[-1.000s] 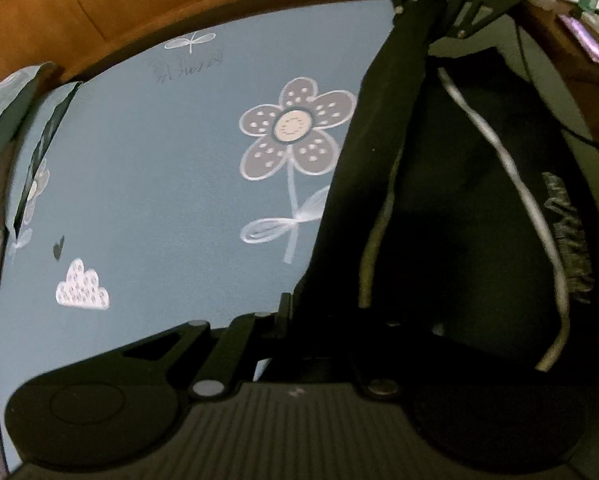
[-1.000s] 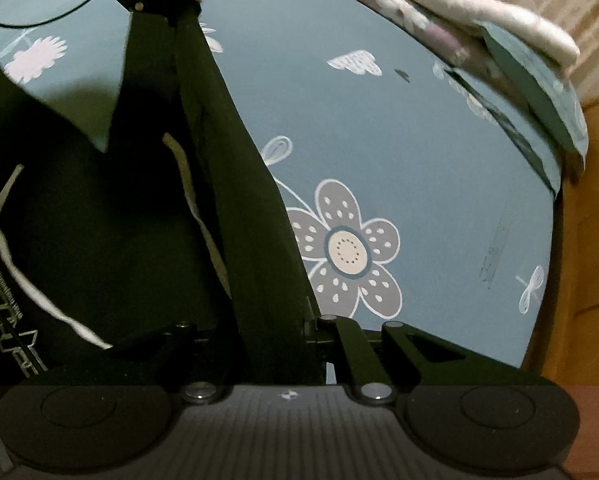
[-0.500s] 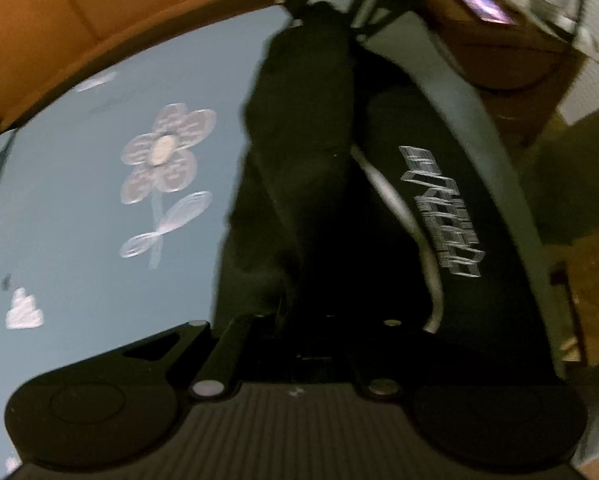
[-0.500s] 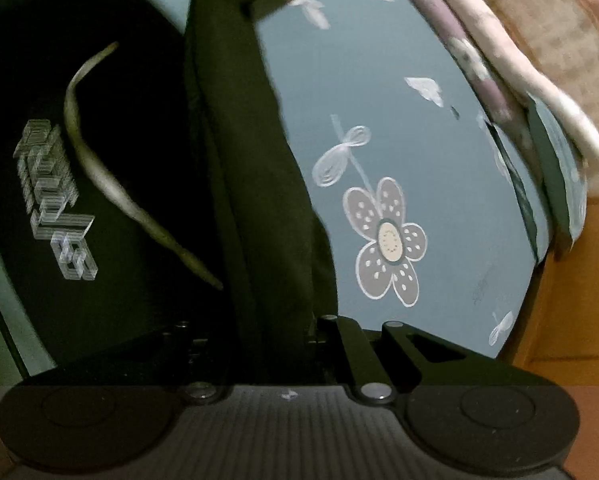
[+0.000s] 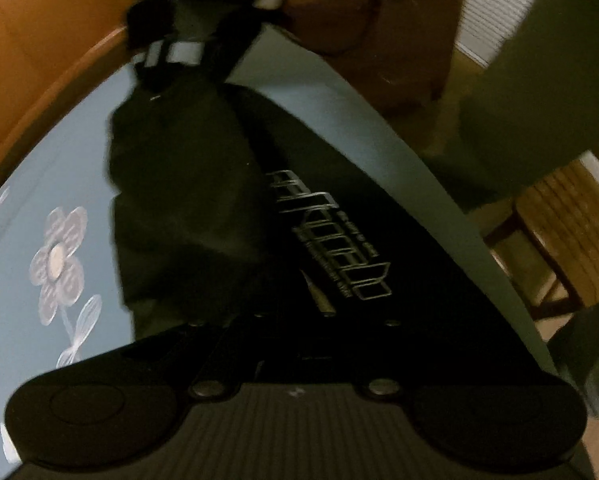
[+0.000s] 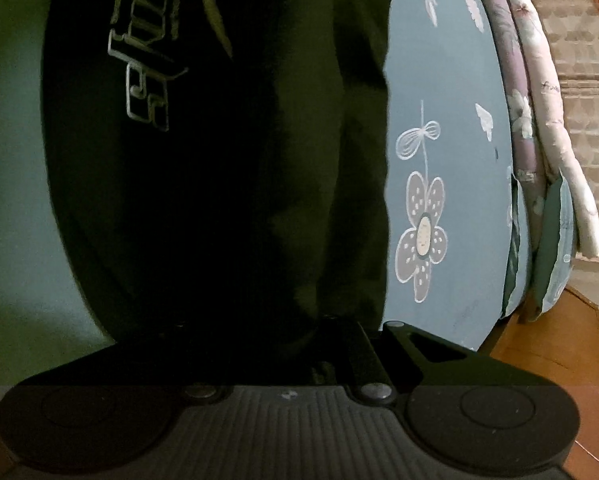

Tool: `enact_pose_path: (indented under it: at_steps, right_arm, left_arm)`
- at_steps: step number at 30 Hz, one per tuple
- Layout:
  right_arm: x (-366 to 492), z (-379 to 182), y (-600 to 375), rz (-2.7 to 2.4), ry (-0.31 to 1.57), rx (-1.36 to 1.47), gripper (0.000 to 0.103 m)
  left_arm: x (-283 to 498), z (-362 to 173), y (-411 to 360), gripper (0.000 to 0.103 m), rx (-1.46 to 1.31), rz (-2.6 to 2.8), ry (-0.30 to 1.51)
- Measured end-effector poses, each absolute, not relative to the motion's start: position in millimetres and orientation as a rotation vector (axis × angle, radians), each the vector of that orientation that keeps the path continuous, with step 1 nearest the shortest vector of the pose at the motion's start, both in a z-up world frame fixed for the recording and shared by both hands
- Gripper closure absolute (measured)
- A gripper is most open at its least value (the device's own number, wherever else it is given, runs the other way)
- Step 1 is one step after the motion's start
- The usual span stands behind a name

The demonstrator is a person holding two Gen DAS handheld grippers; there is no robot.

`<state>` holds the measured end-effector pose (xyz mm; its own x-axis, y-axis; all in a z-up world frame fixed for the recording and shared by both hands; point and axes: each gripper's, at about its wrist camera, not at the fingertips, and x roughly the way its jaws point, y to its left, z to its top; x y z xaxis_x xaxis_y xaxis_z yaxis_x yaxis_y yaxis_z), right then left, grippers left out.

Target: Fold clothes

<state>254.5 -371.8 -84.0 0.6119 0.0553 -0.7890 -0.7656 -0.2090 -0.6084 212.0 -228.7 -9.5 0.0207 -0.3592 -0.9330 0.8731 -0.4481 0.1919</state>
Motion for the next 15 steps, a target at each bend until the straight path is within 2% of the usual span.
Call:
enact_pose_path:
  at_steps: [7, 8, 9, 14, 15]
  right_arm:
    - [252, -86, -374, 0.796, 0.616, -1.524, 0.069]
    - [248, -83, -375, 0.789, 0.597, -1.526, 0.062]
    - [244, -79, -376, 0.782, 0.579, -1.527, 0.061]
    - [219, -68, -380, 0.819, 0.602, -1.468, 0.065]
    - [216, -68, -379, 0.834, 0.615, -1.456, 0.079]
  left_arm:
    - [190, -43, -243, 0.103, 1.351, -1.676, 0.599]
    - [191, -45, -244, 0.103, 1.344, -1.677, 0.616]
    - [191, -46, -244, 0.103, 1.340, -1.675, 0.620]
    - [195, -44, -243, 0.103, 1.304, -1.664, 0.657]
    - [194, -42, -243, 0.103, 1.305, -1.670, 0.645]
